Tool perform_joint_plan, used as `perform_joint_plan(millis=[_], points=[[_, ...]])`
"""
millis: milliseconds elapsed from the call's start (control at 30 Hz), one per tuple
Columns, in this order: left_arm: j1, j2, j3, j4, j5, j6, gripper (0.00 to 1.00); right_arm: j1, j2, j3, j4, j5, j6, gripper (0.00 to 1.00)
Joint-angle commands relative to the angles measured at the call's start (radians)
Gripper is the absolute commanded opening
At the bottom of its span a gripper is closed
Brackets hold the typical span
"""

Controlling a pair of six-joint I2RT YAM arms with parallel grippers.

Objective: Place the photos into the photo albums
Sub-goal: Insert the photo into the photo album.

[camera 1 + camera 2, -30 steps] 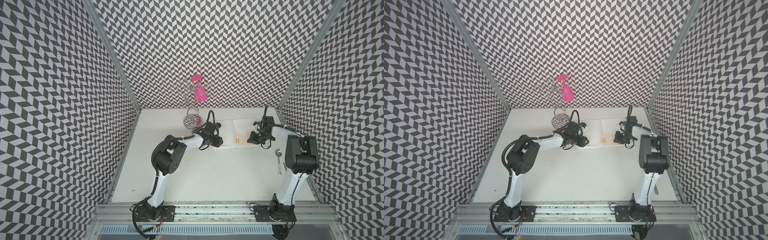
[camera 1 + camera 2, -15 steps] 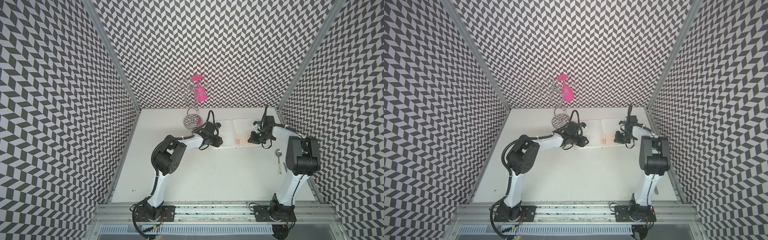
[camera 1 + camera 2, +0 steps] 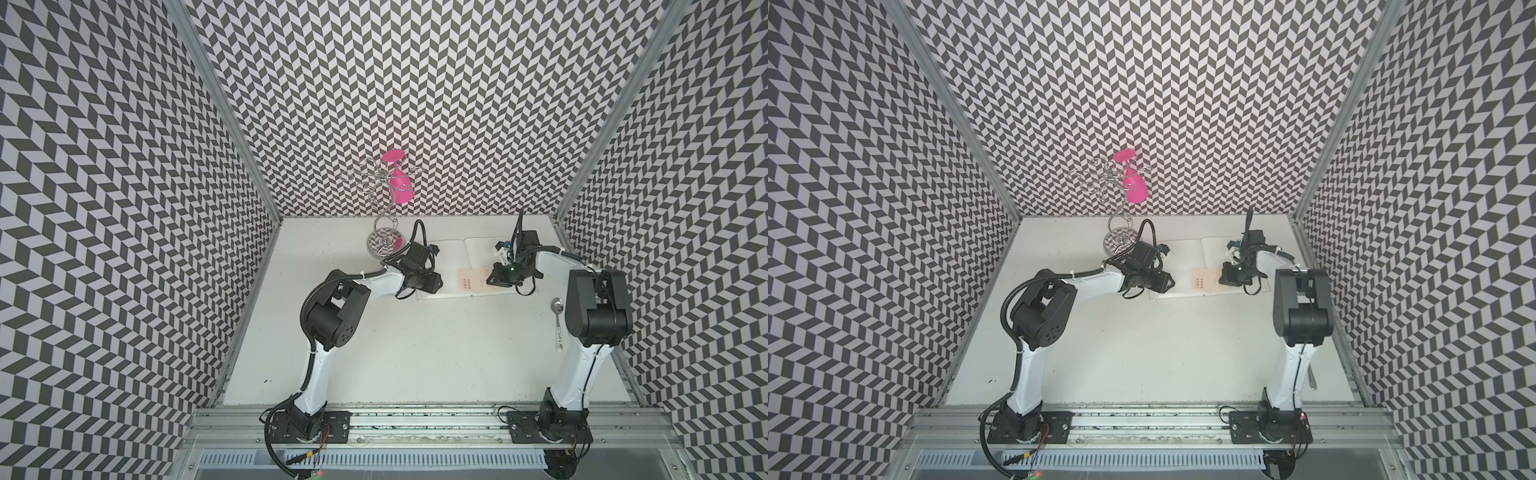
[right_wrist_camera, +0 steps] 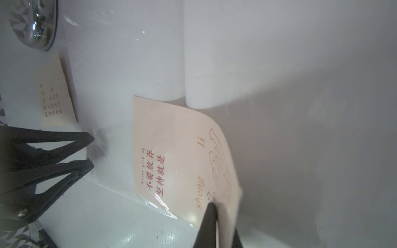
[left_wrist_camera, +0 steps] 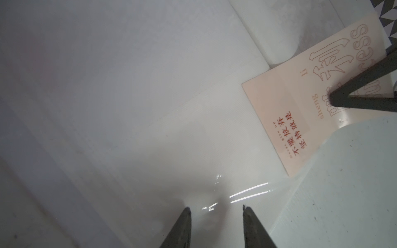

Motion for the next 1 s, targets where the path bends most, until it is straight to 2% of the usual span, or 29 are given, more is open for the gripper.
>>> perform_joint_plan(millis=[0,67,200,467,767,967], points=[[0.021,-0.005,-0.029,-0.123,-0.035,-0.008,0.42,0.032,0.009,0.008,0.024,-0.003,-0.004,0.09],[0.023,-0.014,-0.030,-0.122,-0.034,-0.009,0.42,0.033,-0.019,-0.008,0.056,0.002,0.018,0.12],[0.027,-0.036,-0.033,-0.118,-0.029,-0.015,0.42,0.035,-0.086,-0.037,0.118,0.056,0.072,0.36],[0.059,-0.085,-0.044,-0.115,-0.016,-0.017,0.42,0.031,-0.172,-0.059,0.182,0.179,0.131,0.52],[0.085,-0.101,-0.059,-0.097,0.055,-0.013,0.42,0.030,-0.125,-0.049,0.164,0.218,0.143,0.54],[0.084,-0.104,-0.050,-0.089,0.063,-0.005,0.42,0.030,-0.099,-0.084,0.187,0.223,0.147,0.51]])
